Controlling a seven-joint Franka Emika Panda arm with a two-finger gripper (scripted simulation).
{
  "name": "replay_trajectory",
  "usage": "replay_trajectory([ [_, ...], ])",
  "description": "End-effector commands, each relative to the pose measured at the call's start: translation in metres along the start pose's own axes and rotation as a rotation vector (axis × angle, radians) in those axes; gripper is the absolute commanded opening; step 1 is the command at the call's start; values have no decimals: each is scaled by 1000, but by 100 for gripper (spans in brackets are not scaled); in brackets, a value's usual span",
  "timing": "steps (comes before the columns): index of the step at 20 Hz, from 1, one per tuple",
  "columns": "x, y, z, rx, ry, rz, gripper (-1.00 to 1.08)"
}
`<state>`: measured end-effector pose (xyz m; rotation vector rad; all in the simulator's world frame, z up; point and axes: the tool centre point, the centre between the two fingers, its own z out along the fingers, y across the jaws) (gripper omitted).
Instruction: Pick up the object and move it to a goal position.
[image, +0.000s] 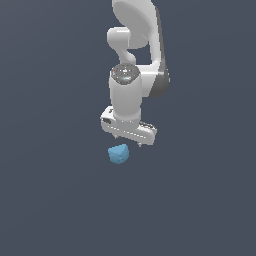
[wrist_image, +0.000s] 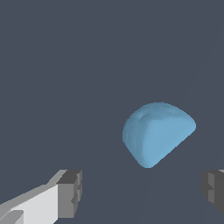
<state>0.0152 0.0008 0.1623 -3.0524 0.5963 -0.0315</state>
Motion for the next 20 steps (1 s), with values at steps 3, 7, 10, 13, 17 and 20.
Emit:
replay_trajectory([
  [3,5,5,8,-4,-4,136,100],
  [7,9,10,14,-9,-6,255,100],
  [10,12,13,19,-13,-7,345,100],
  [13,15,17,24,-17,-8,434,100],
  [17,19,22,30,-23,-7,552,100],
  [20,22,25,34,-28,-5,630,100],
])
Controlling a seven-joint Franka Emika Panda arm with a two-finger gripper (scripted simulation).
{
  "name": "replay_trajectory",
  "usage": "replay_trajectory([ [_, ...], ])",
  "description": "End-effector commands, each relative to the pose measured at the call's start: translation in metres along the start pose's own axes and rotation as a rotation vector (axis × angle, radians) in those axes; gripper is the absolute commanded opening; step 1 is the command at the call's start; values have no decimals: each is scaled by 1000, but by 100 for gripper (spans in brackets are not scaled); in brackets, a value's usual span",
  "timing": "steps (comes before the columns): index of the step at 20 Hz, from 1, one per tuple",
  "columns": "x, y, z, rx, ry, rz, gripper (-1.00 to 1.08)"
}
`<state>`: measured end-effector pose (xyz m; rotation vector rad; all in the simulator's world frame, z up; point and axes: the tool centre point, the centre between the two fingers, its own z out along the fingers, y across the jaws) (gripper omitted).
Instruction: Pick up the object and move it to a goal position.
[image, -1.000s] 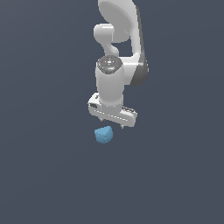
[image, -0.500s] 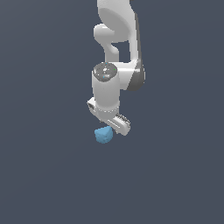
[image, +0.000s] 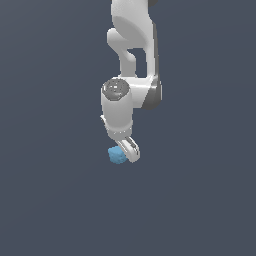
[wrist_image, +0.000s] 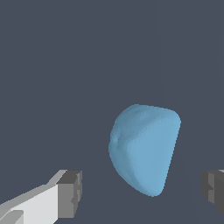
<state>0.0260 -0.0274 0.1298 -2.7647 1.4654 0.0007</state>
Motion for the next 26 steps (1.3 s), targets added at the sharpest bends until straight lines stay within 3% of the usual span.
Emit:
replay_trajectory([
  [1,3,1,3,-3,2,65,100],
  [12,11,3,11,-10,7,221,100],
  [20,12,3,15,-10,7,229,100],
  [26,12,5,43,-10,7,232,100],
])
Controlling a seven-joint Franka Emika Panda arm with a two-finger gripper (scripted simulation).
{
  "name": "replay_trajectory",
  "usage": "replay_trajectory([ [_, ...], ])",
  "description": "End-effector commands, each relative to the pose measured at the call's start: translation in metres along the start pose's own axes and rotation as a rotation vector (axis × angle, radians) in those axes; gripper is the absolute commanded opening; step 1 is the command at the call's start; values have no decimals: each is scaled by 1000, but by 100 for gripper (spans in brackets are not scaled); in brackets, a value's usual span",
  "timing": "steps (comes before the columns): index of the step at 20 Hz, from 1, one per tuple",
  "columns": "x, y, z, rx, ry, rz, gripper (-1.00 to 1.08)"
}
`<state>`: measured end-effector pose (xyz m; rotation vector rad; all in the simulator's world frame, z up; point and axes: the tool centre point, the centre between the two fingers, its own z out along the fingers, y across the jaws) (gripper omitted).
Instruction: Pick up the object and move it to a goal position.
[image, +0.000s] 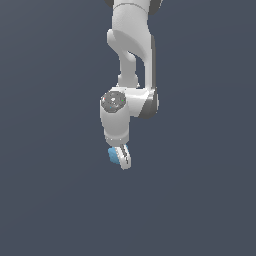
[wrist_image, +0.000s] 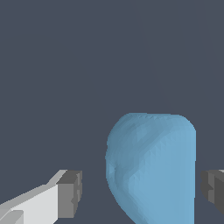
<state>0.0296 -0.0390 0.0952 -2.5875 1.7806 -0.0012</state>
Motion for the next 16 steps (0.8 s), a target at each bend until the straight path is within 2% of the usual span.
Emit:
replay_trajectory([
  [1,0,1,14,-1,0,2,100],
  [8,0,0,27,-1,0,2,100],
  [9,0,0,27,-1,0,2,-100],
  [16,0,0,27,-1,0,2,-100],
])
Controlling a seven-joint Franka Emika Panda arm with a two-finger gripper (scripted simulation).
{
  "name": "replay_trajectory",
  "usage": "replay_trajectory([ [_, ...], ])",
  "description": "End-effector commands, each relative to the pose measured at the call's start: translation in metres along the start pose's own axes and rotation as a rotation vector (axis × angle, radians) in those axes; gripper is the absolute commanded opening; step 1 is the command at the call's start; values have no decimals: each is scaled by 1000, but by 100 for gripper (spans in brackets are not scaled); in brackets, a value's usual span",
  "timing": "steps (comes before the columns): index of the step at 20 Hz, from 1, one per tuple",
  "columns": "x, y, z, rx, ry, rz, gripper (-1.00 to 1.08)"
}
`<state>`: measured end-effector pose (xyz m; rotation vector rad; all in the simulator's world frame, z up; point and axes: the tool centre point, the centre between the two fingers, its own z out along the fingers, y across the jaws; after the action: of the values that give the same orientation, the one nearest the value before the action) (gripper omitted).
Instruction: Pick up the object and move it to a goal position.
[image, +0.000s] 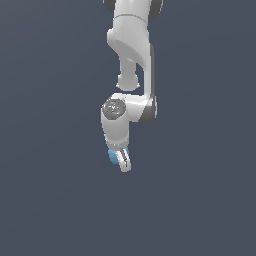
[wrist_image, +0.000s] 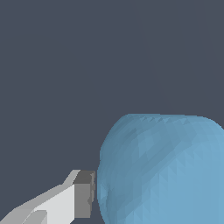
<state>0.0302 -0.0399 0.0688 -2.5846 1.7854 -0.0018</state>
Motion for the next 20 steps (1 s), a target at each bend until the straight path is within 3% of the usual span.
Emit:
replay_trajectory([
  [1,-1,0,1,-1,-1,-1,-100],
  [11,-15,3,-12,0,-1,-2,-100],
  [20,-64,13,-55,0,-2,-2,-100],
])
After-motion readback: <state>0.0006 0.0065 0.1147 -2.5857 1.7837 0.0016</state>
